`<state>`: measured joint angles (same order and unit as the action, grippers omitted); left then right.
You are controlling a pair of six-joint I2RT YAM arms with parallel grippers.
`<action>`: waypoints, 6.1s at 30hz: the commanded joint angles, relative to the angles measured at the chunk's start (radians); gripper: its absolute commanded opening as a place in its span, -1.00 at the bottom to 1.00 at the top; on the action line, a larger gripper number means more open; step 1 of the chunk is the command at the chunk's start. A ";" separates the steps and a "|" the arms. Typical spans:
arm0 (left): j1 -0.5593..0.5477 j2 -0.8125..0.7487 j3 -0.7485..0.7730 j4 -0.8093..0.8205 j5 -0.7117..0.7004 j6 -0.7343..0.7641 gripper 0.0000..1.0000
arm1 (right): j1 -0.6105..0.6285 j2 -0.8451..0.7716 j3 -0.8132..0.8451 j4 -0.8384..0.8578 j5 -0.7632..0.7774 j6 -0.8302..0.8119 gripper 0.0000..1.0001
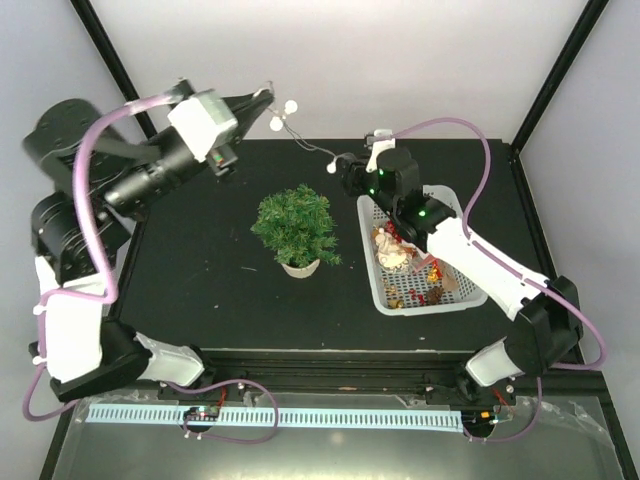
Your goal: Decorate the small christmas tree
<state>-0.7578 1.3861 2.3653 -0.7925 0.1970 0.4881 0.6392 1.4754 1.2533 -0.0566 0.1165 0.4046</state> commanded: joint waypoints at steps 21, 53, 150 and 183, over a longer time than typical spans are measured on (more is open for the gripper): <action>0.019 -0.306 -0.096 0.105 -0.469 0.230 -0.97 | -0.224 0.006 0.153 -0.183 0.269 0.019 0.16; 0.156 -0.408 -0.524 0.329 -0.683 0.335 -0.97 | -0.186 -0.031 0.966 -0.528 0.030 -0.186 -0.98; 0.764 -0.626 -0.509 0.203 -0.289 -0.108 -0.97 | 0.384 -0.373 -0.548 -0.204 -0.200 0.012 -0.98; 0.761 -0.602 -0.766 0.115 0.170 -0.243 -0.97 | -0.136 -0.243 -0.337 -0.356 -0.110 0.152 -0.98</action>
<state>-0.0010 0.7414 1.6039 -0.7204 0.2813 0.2741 0.4656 1.3254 0.8822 -0.4210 0.1387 0.6949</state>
